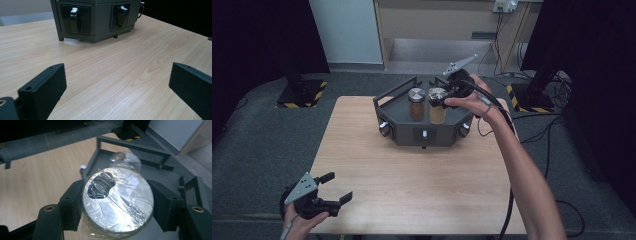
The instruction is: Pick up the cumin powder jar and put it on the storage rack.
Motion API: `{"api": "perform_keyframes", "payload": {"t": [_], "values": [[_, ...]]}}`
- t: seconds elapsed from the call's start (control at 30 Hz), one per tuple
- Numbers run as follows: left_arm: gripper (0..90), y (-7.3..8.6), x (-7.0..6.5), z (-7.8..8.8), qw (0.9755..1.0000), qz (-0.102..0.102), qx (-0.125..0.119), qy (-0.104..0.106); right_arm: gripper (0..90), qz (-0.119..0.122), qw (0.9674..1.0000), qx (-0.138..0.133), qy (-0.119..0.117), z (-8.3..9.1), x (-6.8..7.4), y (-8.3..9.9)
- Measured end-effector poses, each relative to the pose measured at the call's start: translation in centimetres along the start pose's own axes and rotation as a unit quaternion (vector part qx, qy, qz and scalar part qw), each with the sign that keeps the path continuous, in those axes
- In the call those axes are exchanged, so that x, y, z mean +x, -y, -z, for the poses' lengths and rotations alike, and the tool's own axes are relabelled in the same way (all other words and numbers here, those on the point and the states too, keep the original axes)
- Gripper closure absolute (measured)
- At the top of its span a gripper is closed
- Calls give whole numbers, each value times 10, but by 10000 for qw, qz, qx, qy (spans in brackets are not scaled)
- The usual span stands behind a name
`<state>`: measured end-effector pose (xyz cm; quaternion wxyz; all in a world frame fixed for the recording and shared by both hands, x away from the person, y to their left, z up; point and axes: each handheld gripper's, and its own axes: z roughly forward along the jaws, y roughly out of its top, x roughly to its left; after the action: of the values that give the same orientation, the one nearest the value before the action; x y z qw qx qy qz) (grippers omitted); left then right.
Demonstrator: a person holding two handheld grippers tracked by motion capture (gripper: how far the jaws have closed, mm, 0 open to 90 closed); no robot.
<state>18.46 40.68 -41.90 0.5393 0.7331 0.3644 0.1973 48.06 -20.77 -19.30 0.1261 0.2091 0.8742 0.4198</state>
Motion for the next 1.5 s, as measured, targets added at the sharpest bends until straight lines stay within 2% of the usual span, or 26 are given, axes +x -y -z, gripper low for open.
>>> {"api": "perform_keyframes", "payload": {"t": [0.17, 0.3, 0.43, 0.57, 0.7, 0.83, 1.3, 1.5], "values": [[4, 0, 0, 0, 10000, 14, -12, -20, 345, -285, 9986, 27, 443, -14, 2, 2], [4, 1, 0, 0, 10000, 30, -27, -28, 346, -443, 9972, 66, 601, -27, 1, 4], [4, 1, 1, 0, 10000, 32, -27, -19, 346, -425, 9970, 184, 627, -38, 0, 2], [5, 1, 1, 1, 10000, 26, -31, -18, 346, -535, 9966, 222, 587, -46, -5, 1], [5, 1, 1, 1, 10000, 33, -37, -21, 345, -619, 9956, 284, 643, -51, -9, 2], [5, 1, 2, 1, 10000, 44, -32, -11, 345, -698, 9949, 351, 639, -54, -13, 4], [5, 2, 2, 1, 10000, 41, -41, -11, 345, -723, 9946, 461, 582, -65, -17, 4], [5, 1, 3, 1, 10000, 34, -30, -4, 341, -839, 9942, 377, 563, -63, -20, 10]]}}
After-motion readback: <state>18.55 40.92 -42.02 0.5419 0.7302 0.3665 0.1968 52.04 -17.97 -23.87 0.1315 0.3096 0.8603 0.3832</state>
